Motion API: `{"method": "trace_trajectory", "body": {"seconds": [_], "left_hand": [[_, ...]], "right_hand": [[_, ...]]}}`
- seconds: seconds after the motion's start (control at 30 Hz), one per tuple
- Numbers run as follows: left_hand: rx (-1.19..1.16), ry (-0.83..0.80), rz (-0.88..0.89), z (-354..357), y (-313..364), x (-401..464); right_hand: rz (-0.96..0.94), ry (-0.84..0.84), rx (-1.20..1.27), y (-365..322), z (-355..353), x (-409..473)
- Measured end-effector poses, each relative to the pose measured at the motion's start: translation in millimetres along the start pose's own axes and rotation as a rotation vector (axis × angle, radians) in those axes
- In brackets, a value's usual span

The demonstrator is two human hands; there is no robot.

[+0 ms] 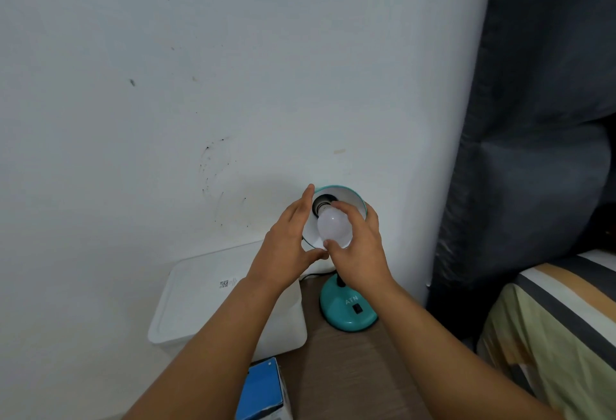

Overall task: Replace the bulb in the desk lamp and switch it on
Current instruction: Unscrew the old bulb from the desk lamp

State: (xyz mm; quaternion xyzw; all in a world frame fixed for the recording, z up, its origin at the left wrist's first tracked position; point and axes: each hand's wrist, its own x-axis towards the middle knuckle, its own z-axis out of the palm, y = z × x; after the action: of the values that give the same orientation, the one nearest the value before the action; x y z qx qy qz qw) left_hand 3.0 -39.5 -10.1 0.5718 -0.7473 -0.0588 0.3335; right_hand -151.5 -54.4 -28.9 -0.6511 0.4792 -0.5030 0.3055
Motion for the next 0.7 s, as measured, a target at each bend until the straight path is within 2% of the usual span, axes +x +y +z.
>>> {"method": "trace_trajectory", "body": {"seconds": [0.13, 0.3, 0.57, 0.7], "left_hand": [[-0.013, 0.005, 0.001, -0.5, -0.4, -1.1], [-0.027, 0.010, 0.002, 0.5, 3.6, -0.7], [-0.052, 0.014, -0.014, 0.8, 3.3, -2.7], [-0.044, 0.010, -0.013, 0.7, 4.6, -1.9]], "right_hand": [[-0.014, -0.048, 0.010, 2.9, 0.1, -1.9], [0.080, 0.056, -0.019, -0.7, 2.4, 1.3], [0.003, -0.046, 0.019, 1.0, 0.3, -1.3], [0.077, 0.034, 0.012, -1.8, 0.7, 1.1]]}}
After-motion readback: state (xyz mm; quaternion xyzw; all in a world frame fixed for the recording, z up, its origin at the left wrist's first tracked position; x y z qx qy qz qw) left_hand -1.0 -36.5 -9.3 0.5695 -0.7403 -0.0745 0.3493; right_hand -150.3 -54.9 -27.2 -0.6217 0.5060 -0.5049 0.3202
